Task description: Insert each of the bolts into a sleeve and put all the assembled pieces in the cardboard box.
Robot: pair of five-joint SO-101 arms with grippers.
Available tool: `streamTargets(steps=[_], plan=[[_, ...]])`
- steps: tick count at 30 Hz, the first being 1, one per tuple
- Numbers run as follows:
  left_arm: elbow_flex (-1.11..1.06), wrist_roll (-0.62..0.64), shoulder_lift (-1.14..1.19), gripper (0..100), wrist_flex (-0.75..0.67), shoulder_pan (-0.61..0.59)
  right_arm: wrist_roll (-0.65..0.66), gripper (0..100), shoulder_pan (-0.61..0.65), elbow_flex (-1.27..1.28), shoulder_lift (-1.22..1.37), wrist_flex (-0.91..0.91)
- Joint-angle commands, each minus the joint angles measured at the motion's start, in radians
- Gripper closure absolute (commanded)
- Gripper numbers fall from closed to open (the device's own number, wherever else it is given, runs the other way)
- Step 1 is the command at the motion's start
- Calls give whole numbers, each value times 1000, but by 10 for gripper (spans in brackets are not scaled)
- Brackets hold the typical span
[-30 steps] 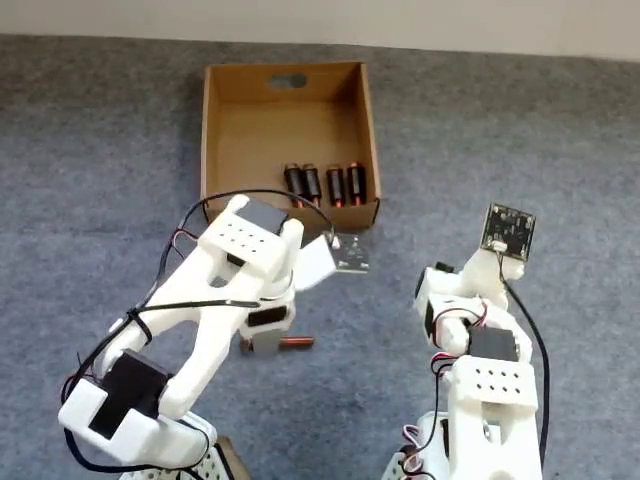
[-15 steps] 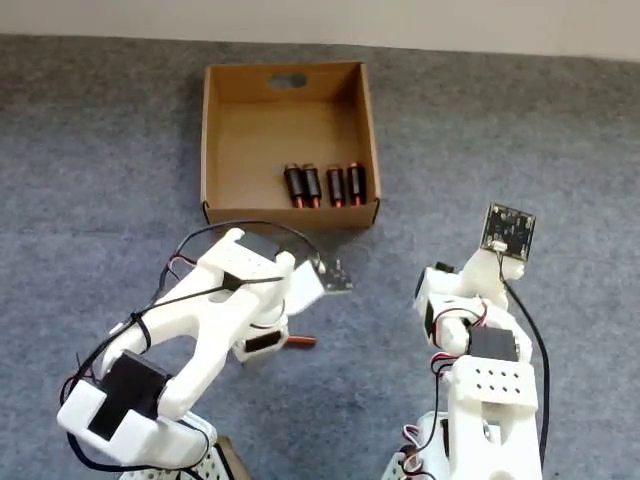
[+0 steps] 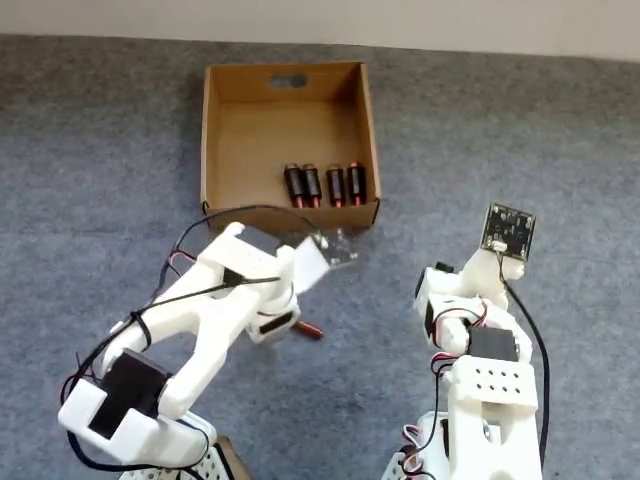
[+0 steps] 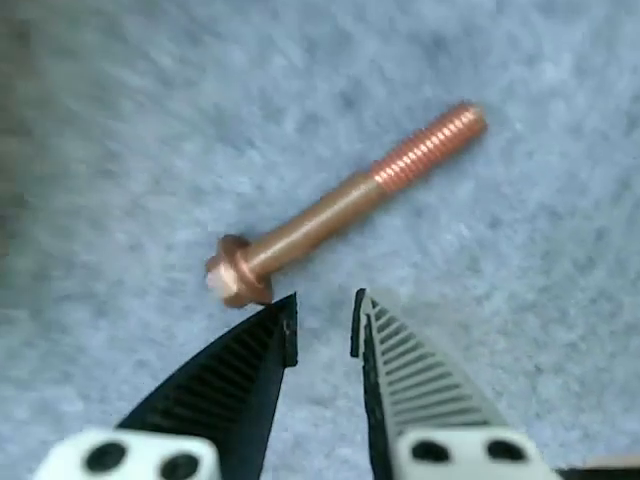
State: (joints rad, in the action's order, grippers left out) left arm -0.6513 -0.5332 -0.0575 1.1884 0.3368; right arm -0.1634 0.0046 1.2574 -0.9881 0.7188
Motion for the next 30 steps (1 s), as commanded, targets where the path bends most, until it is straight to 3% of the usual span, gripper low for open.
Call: streamTargets(steps=[1,10,16,20,30], plan=[[47,8,-8,891,-63,-56,-11,993,8,-4,-18,-21],[110,203,-13,891,-92,-50,-11,993,8,-4,-18,-21],[90,327,-7,891,-230,-18,-11,993,8,-4,-18,-21],[90,428,-18,891,-249,-18,-11,993,8,-4,-18,-21],[87,806,-159,891,-46,12,-11,993,8,-4,-18,-21]])
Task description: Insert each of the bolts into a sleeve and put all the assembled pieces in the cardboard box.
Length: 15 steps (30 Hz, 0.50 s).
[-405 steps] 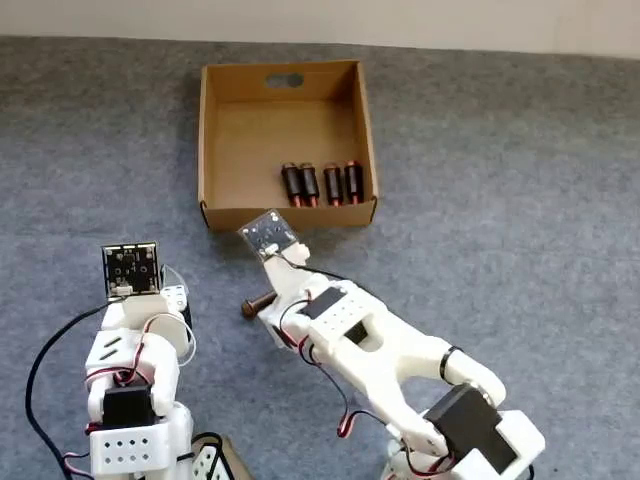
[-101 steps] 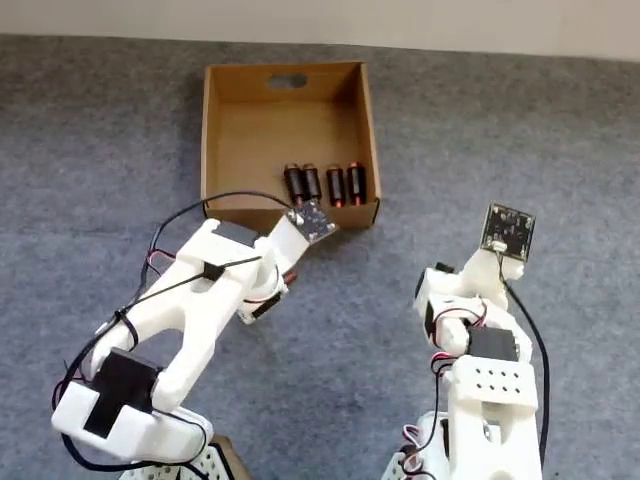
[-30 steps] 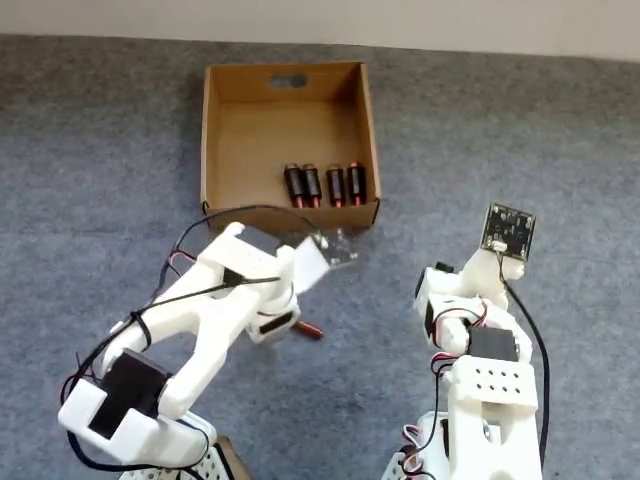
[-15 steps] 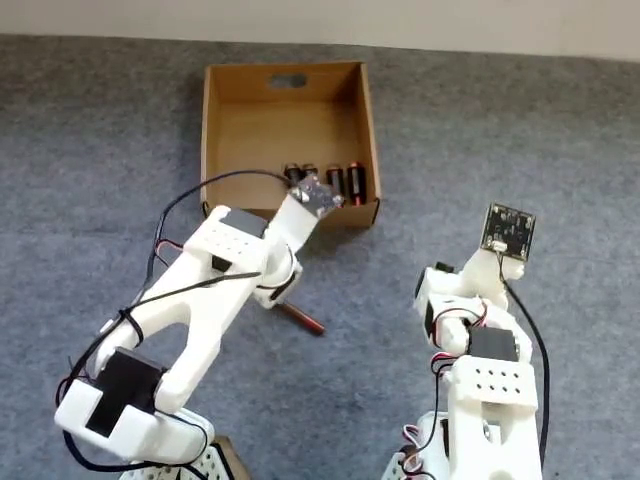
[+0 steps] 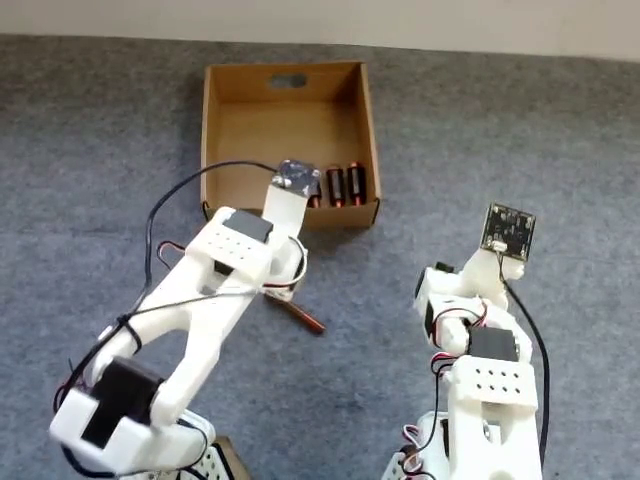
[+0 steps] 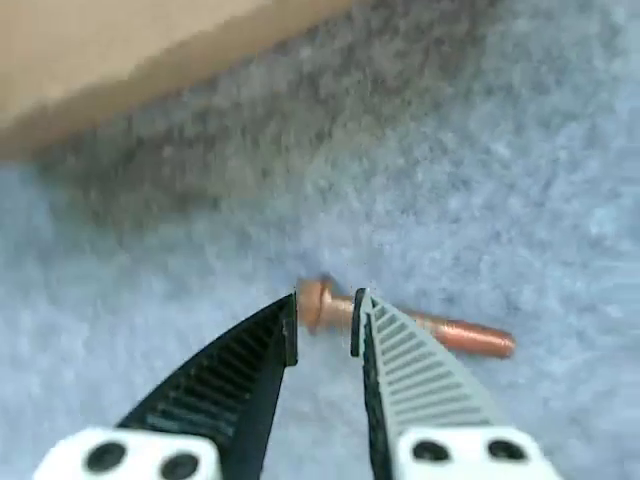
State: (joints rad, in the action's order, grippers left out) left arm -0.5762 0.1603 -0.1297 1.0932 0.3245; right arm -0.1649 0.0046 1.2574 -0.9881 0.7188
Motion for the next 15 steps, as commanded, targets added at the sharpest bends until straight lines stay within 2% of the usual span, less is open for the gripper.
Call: streamTargets(steps=[1,8,13,15], plan=[[10,160,-104,891,55,35,-9,993,8,-4,-18,-21],[5,431,-76,883,28,91,-8,993,8,-4,-18,-21],[-8,537,53,757,8,91,-8,993,8,-4,-18,-21],[-7,554,94,736,9,91,-8,993,8,-4,-18,-21]])
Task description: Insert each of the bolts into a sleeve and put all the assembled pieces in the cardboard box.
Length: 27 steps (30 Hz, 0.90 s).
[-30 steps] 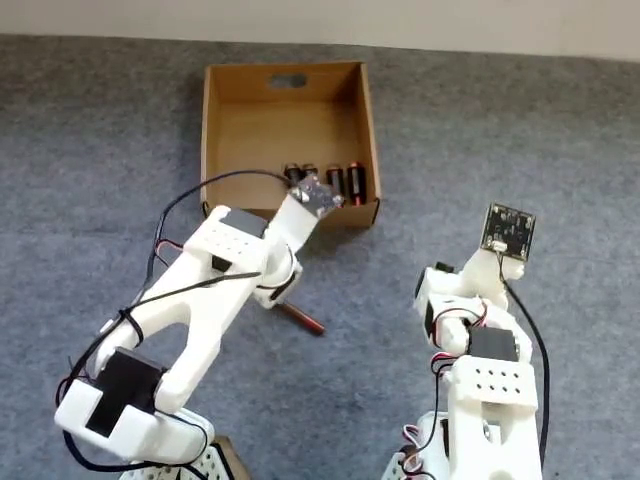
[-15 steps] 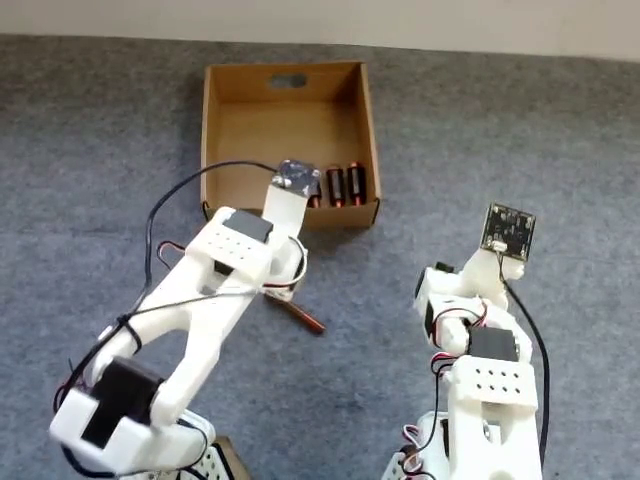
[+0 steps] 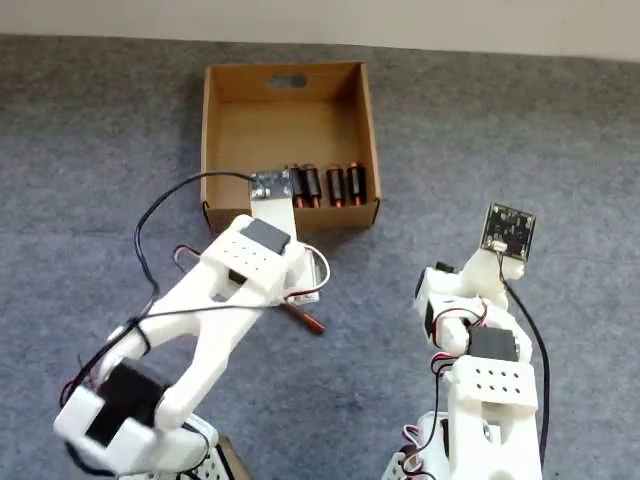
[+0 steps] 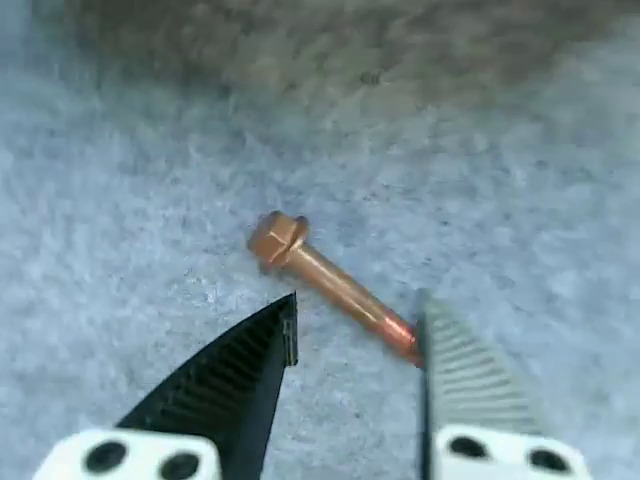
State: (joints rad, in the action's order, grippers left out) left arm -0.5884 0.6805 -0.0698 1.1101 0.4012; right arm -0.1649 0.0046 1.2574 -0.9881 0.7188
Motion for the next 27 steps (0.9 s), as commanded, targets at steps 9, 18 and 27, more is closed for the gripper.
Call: streamTargets(steps=[9,18,27], plan=[[5,35,140,802,-114,-21,-8,993,8,-4,-18,-21],[5,28,150,994,-141,-68,-8,993,8,-4,-18,-21],[4,-203,147,993,-137,-65,-8,993,8,-4,-18,-21]])
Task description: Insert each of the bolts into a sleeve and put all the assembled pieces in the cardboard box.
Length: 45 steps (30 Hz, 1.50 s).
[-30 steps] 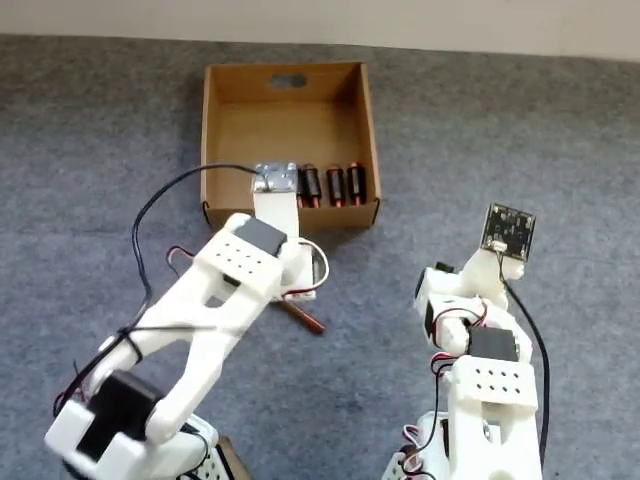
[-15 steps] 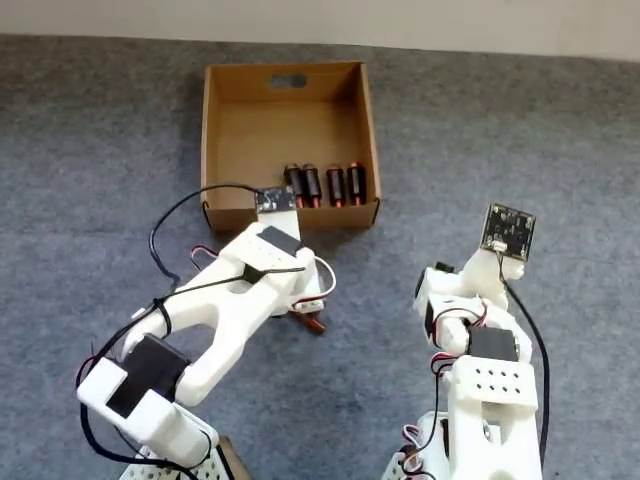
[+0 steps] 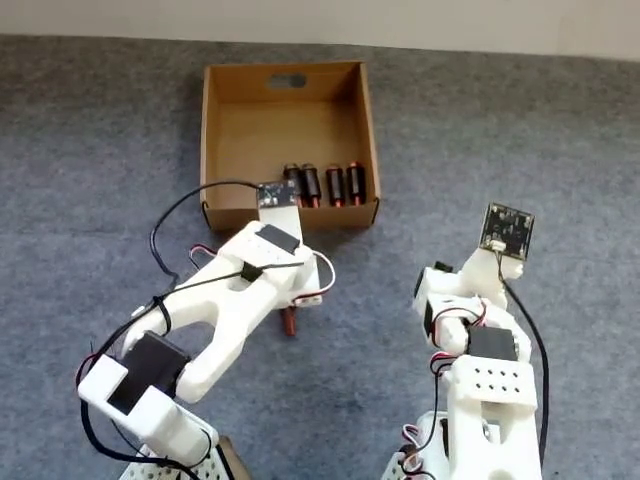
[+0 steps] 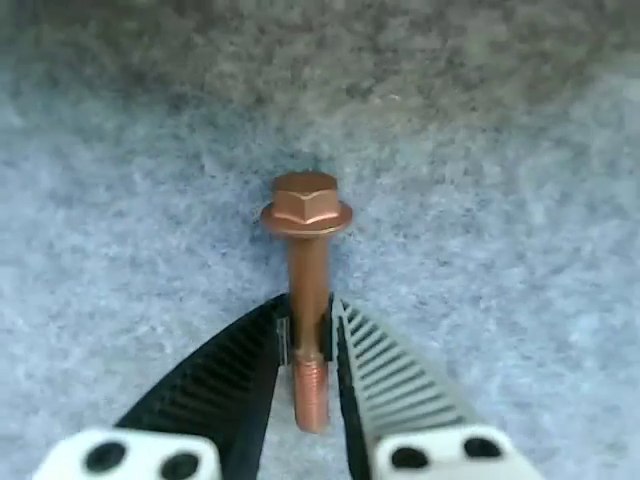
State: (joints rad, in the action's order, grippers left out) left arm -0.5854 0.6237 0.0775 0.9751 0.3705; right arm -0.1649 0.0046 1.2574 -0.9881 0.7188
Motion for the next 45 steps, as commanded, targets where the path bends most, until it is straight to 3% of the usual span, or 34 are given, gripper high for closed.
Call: streamTargets(steps=[1,6,10,15,21,26,30,34,45], plan=[[1,-221,-1,993,15,-35,-8,993,8,-4,-18,-21],[4,-586,-1,993,97,-36,-8,993,8,-4,-18,-21],[2,-740,8,992,103,-45,-8,993,8,-5,-18,-21],[61,-750,7,976,107,-44,12,993,8,-5,-18,-21],[67,-753,-28,822,117,-36,34,993,8,-4,-18,-22],[18,-789,-177,836,107,-36,34,993,10,-4,-18,-22],[-48,-783,-246,835,-8,-36,35,993,10,-5,-18,-22],[-67,-781,-179,835,-66,-42,35,993,10,-5,-18,-22],[58,-779,62,836,-64,-35,38,993,10,-5,-18,-22]])
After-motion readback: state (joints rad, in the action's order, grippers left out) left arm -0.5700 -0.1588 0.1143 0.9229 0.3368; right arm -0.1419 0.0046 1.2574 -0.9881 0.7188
